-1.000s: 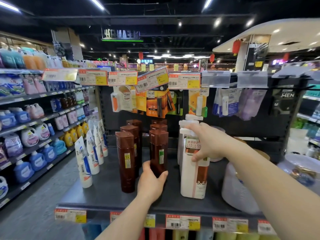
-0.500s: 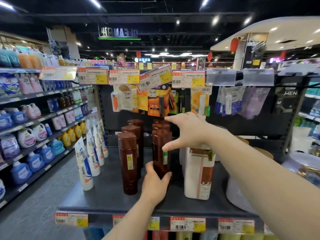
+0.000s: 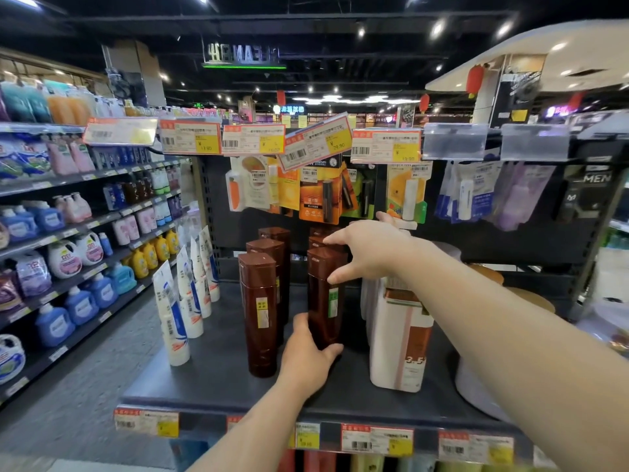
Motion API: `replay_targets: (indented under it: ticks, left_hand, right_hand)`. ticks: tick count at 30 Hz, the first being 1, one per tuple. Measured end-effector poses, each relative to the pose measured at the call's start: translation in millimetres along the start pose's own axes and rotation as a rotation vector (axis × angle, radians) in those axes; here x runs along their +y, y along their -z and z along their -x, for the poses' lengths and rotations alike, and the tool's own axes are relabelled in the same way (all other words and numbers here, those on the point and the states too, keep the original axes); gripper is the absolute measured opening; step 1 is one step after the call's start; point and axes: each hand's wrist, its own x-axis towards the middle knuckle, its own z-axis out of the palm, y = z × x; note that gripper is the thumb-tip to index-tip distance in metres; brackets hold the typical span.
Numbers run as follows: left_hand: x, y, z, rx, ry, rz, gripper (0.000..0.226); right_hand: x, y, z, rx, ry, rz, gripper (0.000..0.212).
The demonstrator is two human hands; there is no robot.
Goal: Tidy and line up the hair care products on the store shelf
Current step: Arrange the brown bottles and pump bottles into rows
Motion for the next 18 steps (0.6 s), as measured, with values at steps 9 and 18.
replay_targets:
  ticks: [9,18]
  left_hand:
    - [-3.0,-1.3,-2.5,-0.004,0.003,0.003,0.071]
    - [0.3,2.6,1.7,-0.031,-0.018,0.05,0.084]
  right_hand:
    - [1.5,-4.8,-5.5,0.021,-0.001,0.009,0.071]
    - [1.3,-8.8,-3.3,0.041,0.001,0.022,0.073]
